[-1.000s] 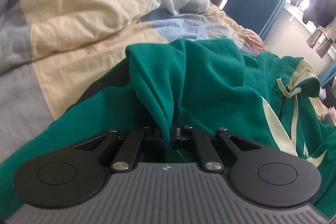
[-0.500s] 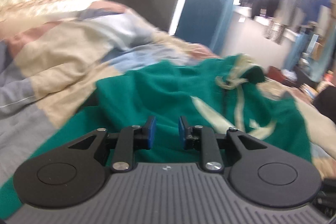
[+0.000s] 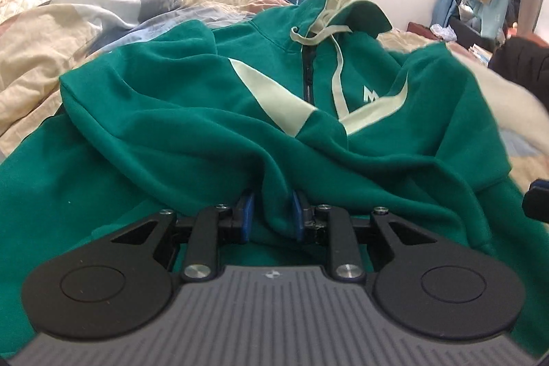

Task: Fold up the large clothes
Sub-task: 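Grasp the hood with the right gripper while the left gripper grasps the shoulder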

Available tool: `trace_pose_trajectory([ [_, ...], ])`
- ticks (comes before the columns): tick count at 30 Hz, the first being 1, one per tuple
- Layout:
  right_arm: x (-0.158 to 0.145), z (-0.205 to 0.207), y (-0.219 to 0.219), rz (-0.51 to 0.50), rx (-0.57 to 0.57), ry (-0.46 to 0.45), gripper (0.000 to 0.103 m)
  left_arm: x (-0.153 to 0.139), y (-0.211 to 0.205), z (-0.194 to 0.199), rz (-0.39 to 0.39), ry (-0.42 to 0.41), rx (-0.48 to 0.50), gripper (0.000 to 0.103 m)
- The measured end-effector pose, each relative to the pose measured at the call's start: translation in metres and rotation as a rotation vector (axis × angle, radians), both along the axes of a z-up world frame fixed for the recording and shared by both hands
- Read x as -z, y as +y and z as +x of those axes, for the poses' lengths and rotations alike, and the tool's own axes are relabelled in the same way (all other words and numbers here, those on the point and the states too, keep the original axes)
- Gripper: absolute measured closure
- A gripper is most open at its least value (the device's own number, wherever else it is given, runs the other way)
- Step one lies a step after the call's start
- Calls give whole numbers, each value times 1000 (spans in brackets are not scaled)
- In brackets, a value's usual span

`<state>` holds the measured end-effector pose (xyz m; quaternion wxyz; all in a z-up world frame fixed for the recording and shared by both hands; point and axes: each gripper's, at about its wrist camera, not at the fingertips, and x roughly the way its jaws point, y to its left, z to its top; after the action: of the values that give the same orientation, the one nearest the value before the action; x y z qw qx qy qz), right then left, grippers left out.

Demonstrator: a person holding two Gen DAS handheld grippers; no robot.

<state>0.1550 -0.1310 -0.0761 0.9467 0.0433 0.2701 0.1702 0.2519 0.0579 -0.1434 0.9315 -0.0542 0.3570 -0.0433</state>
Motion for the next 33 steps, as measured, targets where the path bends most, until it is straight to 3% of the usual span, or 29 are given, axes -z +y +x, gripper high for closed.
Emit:
trace_pose_trajectory([
  [3,-12,8,-7,52,18,-4,66,-24,6,6,-43,-40,32,76],
  [6,-31,32,-14,126,48,-3,66,-52,18,23,-117,-59,34,66],
  [7,-37,43,-16,138,55,-7,66,-60,20,32,-127,-67,33,61],
  [11,-58,102,-20,160,74,-38,66,-86,22,90,-123,-71,20,58],
  [13,-65,139,-19,161,65,-42,56,-93,20,130,-128,-80,32,56],
  [14,-67,163,-18,160,57,-45,43,-95,18,151,-120,-89,37,55],
  [15,-68,184,-16,167,50,-48,36,-95,15,173,-111,-102,47,53],
  [20,-56,300,-13,227,66,15,36,-73,-2,301,-89,-116,122,51],
  [23,-36,365,-15,257,157,90,38,-56,-17,363,-91,-117,167,48],
  [29,16,445,-57,433,410,257,36,-27,-52,442,-111,-77,220,47],
  [33,42,473,-71,530,489,348,36,-11,-82,477,-29,-68,183,47],
])
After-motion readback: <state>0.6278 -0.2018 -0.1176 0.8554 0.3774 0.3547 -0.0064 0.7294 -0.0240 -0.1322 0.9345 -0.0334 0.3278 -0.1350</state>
